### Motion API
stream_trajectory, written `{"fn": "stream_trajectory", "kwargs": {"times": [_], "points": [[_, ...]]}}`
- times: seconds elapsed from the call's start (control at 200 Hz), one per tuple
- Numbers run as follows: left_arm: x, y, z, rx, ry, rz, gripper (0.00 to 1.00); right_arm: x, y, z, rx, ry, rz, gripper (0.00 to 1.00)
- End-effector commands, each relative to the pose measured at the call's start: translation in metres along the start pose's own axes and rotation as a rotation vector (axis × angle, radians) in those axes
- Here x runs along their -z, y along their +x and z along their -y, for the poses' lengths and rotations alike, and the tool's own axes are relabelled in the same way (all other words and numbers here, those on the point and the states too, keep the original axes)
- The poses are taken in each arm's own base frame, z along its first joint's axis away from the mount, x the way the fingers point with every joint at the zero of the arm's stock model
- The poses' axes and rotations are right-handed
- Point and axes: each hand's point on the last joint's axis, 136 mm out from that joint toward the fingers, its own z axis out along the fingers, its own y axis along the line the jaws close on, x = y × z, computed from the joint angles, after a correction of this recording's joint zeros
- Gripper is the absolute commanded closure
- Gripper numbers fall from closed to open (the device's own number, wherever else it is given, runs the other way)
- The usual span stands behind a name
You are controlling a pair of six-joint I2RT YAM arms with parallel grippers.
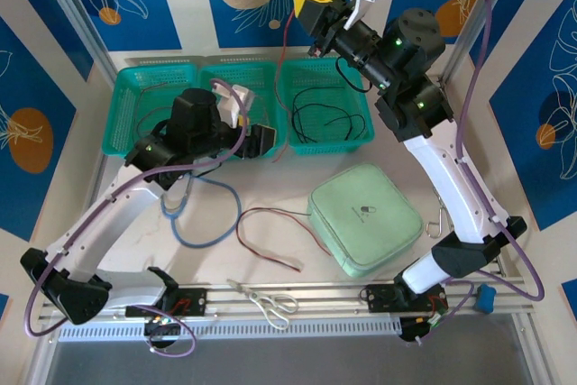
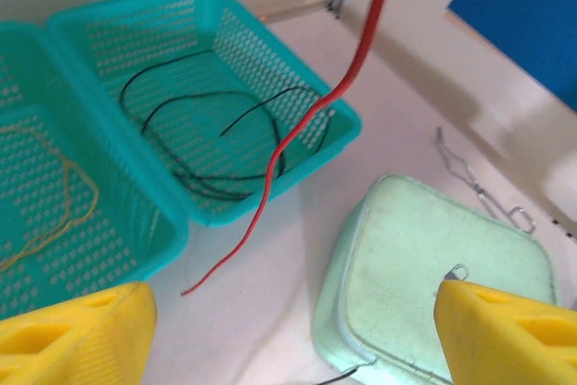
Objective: Untangle the cables
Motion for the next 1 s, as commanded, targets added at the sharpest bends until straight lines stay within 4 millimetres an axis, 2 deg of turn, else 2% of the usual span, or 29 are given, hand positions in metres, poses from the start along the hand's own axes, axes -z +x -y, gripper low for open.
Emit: {"fn": "stream_trajectory", "kwargs": {"times": [0.0,0.155,0.265,0.31,0.35,0.43,0.55,0.665,0.75,0.835,0.91,0.95,0.995], "points": [[-0.005,-0.029,0.025,-0.094,0.136,0.098,0.21,0.005,-0.010,-0.009,-0.013,-0.022,0.018,1.00],[-0.016,-0.054,0.028,-0.129,0.152,0.196,0.25,0.010,-0.013,-0.012,-0.013,-0.026,0.019,1.00],[-0.026,-0.067,0.036,-0.129,0.193,0.203,0.29,0.014,-0.014,-0.012,-0.020,-0.026,0.021,1.00],[-0.031,-0.070,0.042,-0.126,0.231,0.190,0.35,0.015,-0.015,-0.012,-0.021,-0.026,0.022,1.00],[-0.035,-0.071,0.046,-0.118,0.258,0.177,0.42,0.016,-0.015,-0.013,-0.022,-0.028,0.021,1.00],[-0.040,-0.072,0.048,-0.100,0.275,0.167,0.64,0.017,-0.013,-0.012,-0.018,-0.029,0.012,1.00],[-0.039,-0.074,0.037,-0.076,0.208,0.173,1.00,0.021,-0.011,0.001,0.004,0.021,0.007,1.00],[-0.034,-0.070,0.021,-0.085,0.105,0.142,1.00,0.026,-0.002,0.028,0.010,0.115,-0.028,1.00],[-0.029,-0.068,0.013,-0.090,0.054,0.115,1.00,0.029,0.011,0.040,-0.009,0.140,-0.067,1.00],[-0.026,-0.066,-0.001,-0.087,-0.022,0.078,1.00,0.036,0.025,0.048,-0.021,0.162,-0.102,0.76],[-0.023,-0.066,-0.021,-0.053,-0.101,0.031,1.00,0.045,0.035,0.060,-0.045,0.192,-0.120,0.47],[-0.020,-0.067,-0.034,-0.027,-0.141,0.010,1.00,0.051,0.038,0.065,-0.060,0.207,-0.125,0.38],[-0.016,-0.069,-0.049,0.005,-0.180,-0.007,1.00,0.059,0.039,0.072,-0.072,0.228,-0.122,0.33]]}}
